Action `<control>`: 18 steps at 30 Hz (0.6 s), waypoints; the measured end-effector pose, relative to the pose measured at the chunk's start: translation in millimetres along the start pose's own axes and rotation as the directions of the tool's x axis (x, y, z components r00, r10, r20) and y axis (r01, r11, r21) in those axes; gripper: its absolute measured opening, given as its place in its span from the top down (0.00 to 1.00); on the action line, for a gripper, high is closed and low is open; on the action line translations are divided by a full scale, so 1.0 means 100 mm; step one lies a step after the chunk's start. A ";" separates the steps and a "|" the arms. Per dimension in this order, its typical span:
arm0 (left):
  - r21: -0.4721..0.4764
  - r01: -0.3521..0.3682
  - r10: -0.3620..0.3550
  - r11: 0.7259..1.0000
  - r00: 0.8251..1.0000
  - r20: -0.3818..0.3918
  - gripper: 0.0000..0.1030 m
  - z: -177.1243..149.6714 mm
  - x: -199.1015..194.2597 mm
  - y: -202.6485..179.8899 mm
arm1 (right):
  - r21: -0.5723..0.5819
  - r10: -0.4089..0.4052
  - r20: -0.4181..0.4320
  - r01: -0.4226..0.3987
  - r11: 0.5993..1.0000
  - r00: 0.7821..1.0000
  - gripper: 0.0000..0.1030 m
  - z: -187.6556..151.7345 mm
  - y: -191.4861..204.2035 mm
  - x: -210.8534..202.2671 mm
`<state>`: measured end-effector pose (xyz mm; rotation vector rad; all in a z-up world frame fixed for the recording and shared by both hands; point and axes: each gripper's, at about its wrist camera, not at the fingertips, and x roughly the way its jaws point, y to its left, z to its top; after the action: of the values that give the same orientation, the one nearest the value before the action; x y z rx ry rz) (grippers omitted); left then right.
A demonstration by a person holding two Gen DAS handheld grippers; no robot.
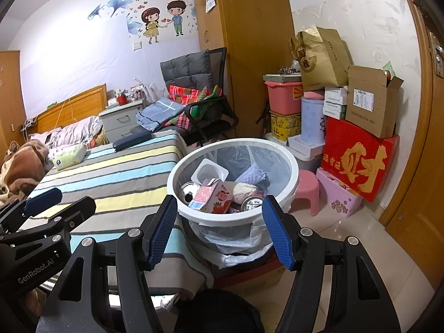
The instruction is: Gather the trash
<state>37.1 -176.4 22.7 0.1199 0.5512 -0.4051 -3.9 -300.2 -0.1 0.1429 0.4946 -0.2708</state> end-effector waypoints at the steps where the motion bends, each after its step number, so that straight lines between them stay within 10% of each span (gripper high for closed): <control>1: 0.001 0.000 0.000 1.000 1.000 0.000 0.35 0.00 0.00 0.00 | 0.001 0.001 0.001 -0.001 1.000 1.000 0.37 0.00 0.00 0.00; 18: 0.001 -0.003 0.003 1.000 1.000 -0.002 0.35 0.01 0.00 0.00 | -0.002 0.006 0.004 -0.006 1.000 1.000 0.37 0.02 0.02 -0.01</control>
<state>37.5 -176.6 23.5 0.1218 0.5524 -0.4027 -3.2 -298.2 2.4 0.1422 0.4904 -0.2650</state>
